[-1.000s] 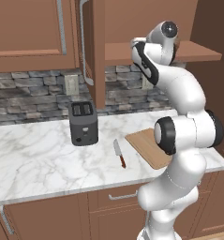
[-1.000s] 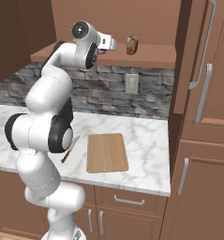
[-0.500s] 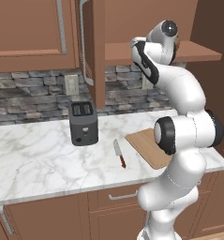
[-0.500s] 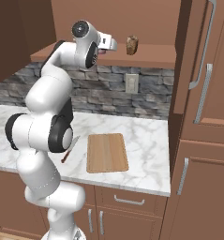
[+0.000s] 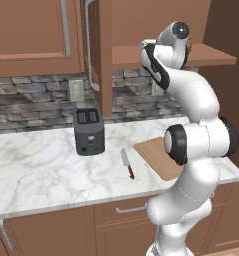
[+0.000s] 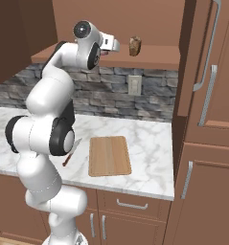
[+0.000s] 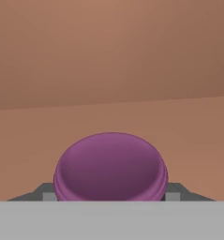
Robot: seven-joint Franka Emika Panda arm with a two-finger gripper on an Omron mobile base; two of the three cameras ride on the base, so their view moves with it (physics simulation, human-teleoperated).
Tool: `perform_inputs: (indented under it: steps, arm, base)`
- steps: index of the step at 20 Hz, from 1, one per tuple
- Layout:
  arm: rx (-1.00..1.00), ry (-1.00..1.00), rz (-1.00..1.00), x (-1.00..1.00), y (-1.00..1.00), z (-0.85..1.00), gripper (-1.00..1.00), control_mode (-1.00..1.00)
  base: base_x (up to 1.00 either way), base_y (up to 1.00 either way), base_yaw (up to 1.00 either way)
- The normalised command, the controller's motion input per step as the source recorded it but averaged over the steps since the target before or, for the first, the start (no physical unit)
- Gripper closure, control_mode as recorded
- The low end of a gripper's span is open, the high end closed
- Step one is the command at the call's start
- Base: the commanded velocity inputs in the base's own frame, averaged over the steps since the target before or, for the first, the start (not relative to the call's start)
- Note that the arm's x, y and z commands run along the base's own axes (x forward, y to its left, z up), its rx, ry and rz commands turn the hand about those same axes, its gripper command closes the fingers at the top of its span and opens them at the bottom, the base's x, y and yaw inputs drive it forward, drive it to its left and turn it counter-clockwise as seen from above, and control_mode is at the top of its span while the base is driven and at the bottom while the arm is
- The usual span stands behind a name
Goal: Pick the bread, place it on the cutting board, pick the jam, place it on the counter, and close the cabinet.
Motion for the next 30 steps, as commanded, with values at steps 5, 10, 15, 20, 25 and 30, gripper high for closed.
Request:
perform_inputs:
  steps: [5, 10, 15, 20, 25, 30]
  arm:
    - [0.00, 0.00, 0.00, -0.03, 0.00, 0.00, 1.00, -1.00]
    - [0.00, 0.00, 0.00, -0.21, 0.00, 0.00, 1.00, -1.00]
    - [0.00, 0.00, 0.00, -0.30, -0.01, 0.00, 1.00, -1.00]
    - [0.00, 0.00, 0.00, -0.26, 0.00, 0.00, 1.00, -1.00]
    - [0.00, 0.00, 0.00, -0.28, 0.00, 0.00, 1.00, -1.00]
    - [0.00, 0.00, 0.00, -0.32, 0.00, 0.00, 1.00, -1.00]
  base:
    - [0.00, 0.00, 0.00]
    - [0.00, 0.00, 0.00]
    - [0.00, 0.00, 0.00]
    - [0.00, 0.00, 0.00]
    - [0.00, 0.00, 0.00]
    - [0.00, 0.00, 0.00]
